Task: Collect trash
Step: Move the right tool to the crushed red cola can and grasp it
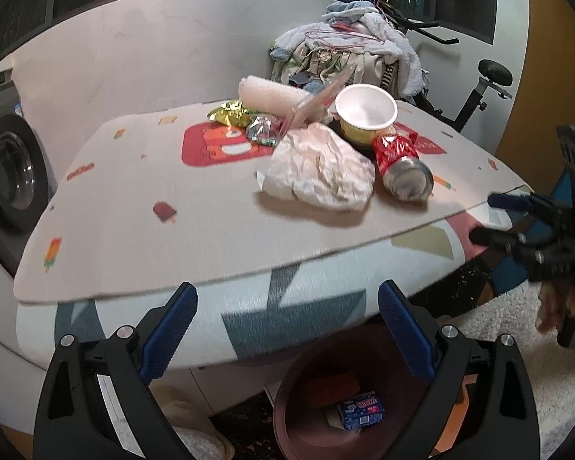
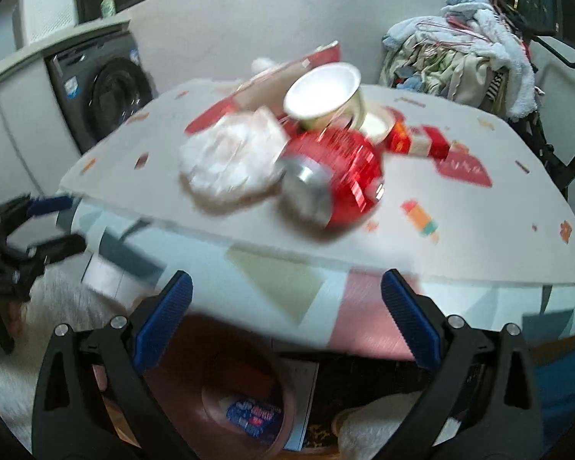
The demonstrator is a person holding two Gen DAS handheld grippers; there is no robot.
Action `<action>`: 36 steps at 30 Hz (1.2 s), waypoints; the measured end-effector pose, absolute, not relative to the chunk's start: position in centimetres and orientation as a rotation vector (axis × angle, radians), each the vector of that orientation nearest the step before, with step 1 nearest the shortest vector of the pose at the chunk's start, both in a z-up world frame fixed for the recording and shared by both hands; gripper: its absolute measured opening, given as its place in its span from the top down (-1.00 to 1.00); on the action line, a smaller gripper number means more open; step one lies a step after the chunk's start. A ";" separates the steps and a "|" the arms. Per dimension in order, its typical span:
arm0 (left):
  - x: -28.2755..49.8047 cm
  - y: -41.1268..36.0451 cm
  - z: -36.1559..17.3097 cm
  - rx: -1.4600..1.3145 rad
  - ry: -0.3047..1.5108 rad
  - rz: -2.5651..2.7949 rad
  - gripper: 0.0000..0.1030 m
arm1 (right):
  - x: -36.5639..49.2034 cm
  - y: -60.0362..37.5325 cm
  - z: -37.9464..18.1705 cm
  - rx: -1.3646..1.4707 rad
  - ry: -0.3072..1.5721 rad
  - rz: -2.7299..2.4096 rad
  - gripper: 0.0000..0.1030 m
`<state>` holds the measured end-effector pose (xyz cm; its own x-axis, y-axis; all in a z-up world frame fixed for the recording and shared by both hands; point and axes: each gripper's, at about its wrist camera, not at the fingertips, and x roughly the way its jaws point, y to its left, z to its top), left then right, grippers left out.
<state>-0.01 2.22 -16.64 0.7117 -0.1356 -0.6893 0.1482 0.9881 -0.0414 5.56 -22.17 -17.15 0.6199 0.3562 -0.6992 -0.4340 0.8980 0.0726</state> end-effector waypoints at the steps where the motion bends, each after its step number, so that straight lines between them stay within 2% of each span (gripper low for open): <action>1: 0.4 2.4 -16.4 0.008 0.760 -0.161 -0.81 | 6.3 -22.3 -16.8 -0.105 0.773 0.445 -0.89; 8: 3.4 4.2 -15.4 -0.093 0.766 -0.167 -0.81 | 13.5 -23.9 -15.2 -0.032 0.743 0.392 -0.89; 16: 6.0 5.1 -15.4 -0.129 0.780 -0.158 -0.80 | 20.1 -23.9 -18.1 0.062 0.840 0.376 -0.89; 25: 7.7 5.6 -16.0 -0.149 0.793 -0.151 -0.80 | 21.6 -21.8 -20.5 0.060 0.896 0.412 -0.84; 27: 7.9 5.4 -16.1 -0.149 0.798 -0.152 -0.80 | 21.8 -22.1 -21.0 0.119 0.916 0.436 -0.52; 28: 8.0 5.4 -16.2 -0.151 0.801 -0.154 -0.80 | 21.8 -22.3 -21.1 0.135 0.920 0.437 -0.44; 29: 8.0 5.3 -16.2 -0.154 0.802 -0.155 -0.80 | 21.8 -22.4 -21.1 0.128 0.918 0.422 -0.22; 30: 8.1 5.3 -16.2 -0.159 0.804 -0.157 -0.80 | 21.8 -22.5 -21.0 0.141 0.919 0.445 0.12; 32: 8.2 5.3 -16.3 -0.175 0.809 -0.163 -0.80 | 21.4 -23.0 -20.8 0.161 0.920 0.457 0.27; 36: 8.6 5.4 -16.2 -0.210 0.816 -0.174 -0.80 | 19.9 -24.3 -20.1 0.190 0.891 0.474 0.30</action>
